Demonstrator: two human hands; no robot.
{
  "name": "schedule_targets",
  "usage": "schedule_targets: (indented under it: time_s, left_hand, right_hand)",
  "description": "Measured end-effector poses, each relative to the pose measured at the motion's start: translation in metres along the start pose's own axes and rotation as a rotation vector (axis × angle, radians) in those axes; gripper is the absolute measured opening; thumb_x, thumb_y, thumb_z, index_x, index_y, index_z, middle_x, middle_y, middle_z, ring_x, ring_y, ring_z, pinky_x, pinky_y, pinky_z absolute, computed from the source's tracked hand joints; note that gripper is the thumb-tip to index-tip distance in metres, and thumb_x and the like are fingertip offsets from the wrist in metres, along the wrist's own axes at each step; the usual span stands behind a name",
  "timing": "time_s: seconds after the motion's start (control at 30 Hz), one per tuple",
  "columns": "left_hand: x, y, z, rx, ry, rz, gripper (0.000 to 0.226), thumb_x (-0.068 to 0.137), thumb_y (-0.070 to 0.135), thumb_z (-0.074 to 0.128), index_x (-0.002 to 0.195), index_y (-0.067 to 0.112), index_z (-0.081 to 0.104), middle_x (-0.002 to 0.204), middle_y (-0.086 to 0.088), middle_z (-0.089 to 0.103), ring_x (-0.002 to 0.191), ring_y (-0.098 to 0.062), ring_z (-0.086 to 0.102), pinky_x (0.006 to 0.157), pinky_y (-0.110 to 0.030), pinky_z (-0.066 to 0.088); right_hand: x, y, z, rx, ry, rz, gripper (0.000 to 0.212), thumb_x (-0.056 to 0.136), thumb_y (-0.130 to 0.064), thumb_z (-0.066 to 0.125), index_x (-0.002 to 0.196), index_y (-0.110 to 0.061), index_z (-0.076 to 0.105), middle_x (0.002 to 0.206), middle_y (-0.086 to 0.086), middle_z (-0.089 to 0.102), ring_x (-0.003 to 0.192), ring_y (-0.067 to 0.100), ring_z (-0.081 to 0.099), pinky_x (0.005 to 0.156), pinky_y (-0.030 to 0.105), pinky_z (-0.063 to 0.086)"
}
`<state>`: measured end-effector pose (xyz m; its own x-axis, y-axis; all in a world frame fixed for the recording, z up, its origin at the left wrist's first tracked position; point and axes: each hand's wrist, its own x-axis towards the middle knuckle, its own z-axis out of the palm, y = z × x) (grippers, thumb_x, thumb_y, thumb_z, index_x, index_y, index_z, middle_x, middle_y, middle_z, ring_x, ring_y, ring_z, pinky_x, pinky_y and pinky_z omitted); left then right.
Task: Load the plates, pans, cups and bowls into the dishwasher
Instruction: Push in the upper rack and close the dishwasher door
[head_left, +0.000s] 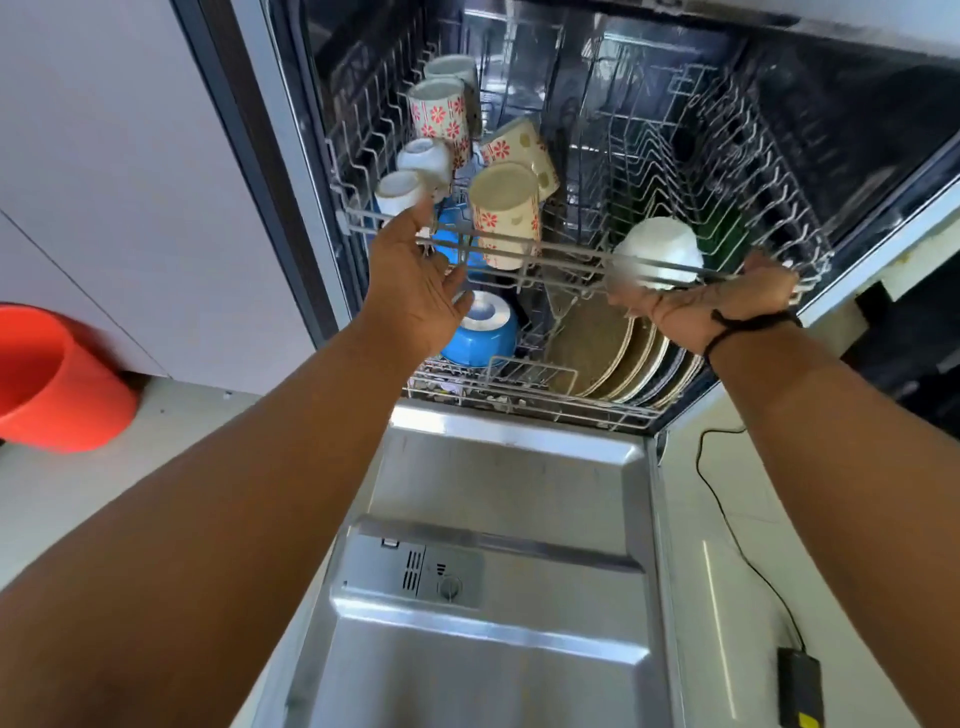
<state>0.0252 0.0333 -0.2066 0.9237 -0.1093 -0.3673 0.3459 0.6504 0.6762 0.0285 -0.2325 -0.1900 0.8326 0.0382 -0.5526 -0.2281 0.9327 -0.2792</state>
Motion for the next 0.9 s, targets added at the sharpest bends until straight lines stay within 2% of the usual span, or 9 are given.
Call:
schedule_targets:
  time_s: [0.1,0.2,0.27,0.4,0.47,0.6,0.67,0.73,0.9]
  left_hand:
    - [0.014,0.004,-0.004,0.017,-0.005,0.008,0.054,0.085,0.046,0.053,0.133,0.021,0.055,0.122,-0.003,0.058,0.098,-0.019,0.053,0.089,-0.034,0.036]
    - [0.026,0.008,0.001,0.047,-0.003,0.022,0.061,0.085,0.046,0.053,0.141,0.022,0.047,0.135,-0.003,0.055,0.114,-0.022,0.054,0.096,-0.035,0.038]
    - [0.032,0.009,0.007,0.075,0.011,0.017,0.058,0.087,0.047,0.052,0.139,0.021,0.050,0.143,-0.005,0.050,0.122,-0.023,0.049,0.102,-0.035,0.034]
    - [0.030,0.003,0.007,0.083,0.016,0.030,0.046,0.086,0.044,0.054,0.124,0.018,0.060,0.129,0.002,0.058,0.116,-0.021,0.054,0.098,-0.035,0.037]
    - [0.018,-0.005,-0.003,0.151,0.051,0.031,0.034,0.088,0.042,0.054,0.115,0.022,0.061,0.119,0.006,0.060,0.102,-0.016,0.054,0.088,-0.032,0.040]
    - [-0.018,-0.039,-0.050,0.262,0.154,-0.089,0.035,0.089,0.047,0.053,0.116,0.026,0.061,0.131,0.000,0.058,0.117,-0.019,0.052,0.093,-0.035,0.042]
    - [-0.051,-0.071,-0.082,0.257,0.209,-0.185,0.042,0.090,0.048,0.052,0.125,0.026,0.055,0.133,-0.002,0.055,0.117,-0.023,0.051,0.093,-0.037,0.043]
    - [-0.097,-0.108,-0.116,0.251,0.307,-0.307,0.045,0.093,0.044,0.050,0.134,0.026,0.049,0.138,-0.007,0.052,0.120,-0.027,0.049,0.101,-0.040,0.040]
    - [-0.242,-0.182,-0.194,0.126,0.554,-0.628,0.054,0.092,0.042,0.053,0.140,0.020,0.043,0.140,-0.010,0.051,0.127,-0.032,0.047,0.107,-0.044,0.036]
  right_hand:
    - [0.016,0.005,0.004,-0.112,0.023,-0.090,0.087,0.093,-0.068,0.015,0.147,0.000,0.021,0.147,0.040,0.017,0.122,0.054,0.040,0.050,0.044,0.056]
    - [0.036,-0.004,0.001,-0.256,0.015,-0.090,0.087,0.093,-0.068,0.010,0.125,0.005,0.046,0.108,0.035,0.056,0.082,0.043,0.067,0.076,0.025,0.057]
    - [0.044,-0.007,0.003,-0.284,0.052,-0.088,0.081,0.096,-0.063,0.010,0.129,0.000,0.050,0.110,0.028,0.060,0.071,0.037,0.069,0.070,0.023,0.058]
    - [0.045,-0.007,0.003,-0.349,0.096,-0.087,0.089,0.091,-0.070,0.012,0.146,-0.002,0.029,0.145,0.033,0.033,0.093,0.042,0.064,0.099,0.025,0.048]
    - [0.032,0.000,-0.011,-0.331,0.113,-0.098,0.088,0.089,-0.073,0.020,0.148,-0.009,0.027,0.148,0.028,0.034,0.071,0.039,0.069,0.062,0.038,0.060]
    - [-0.006,0.027,-0.073,-0.403,0.246,-0.091,0.084,0.089,-0.074,0.017,0.148,-0.016,0.031,0.148,0.017,0.038,0.120,0.038,0.052,0.048,0.032,0.054]
    - [-0.031,0.050,-0.124,-0.440,0.367,-0.064,0.077,0.092,-0.071,0.017,0.134,-0.014,0.045,0.138,0.016,0.047,0.123,0.037,0.049,0.068,0.039,0.056]
    - [-0.067,0.080,-0.181,-0.476,0.507,0.008,0.076,0.093,-0.069,0.020,0.140,-0.013,0.040,0.145,0.017,0.041,0.129,0.042,0.042,0.095,0.050,0.045]
    - [-0.178,0.155,-0.297,-0.536,0.741,0.248,0.081,0.088,-0.073,0.026,0.140,-0.013,0.041,0.144,0.017,0.042,0.120,0.044,0.047,0.090,0.049,0.045]
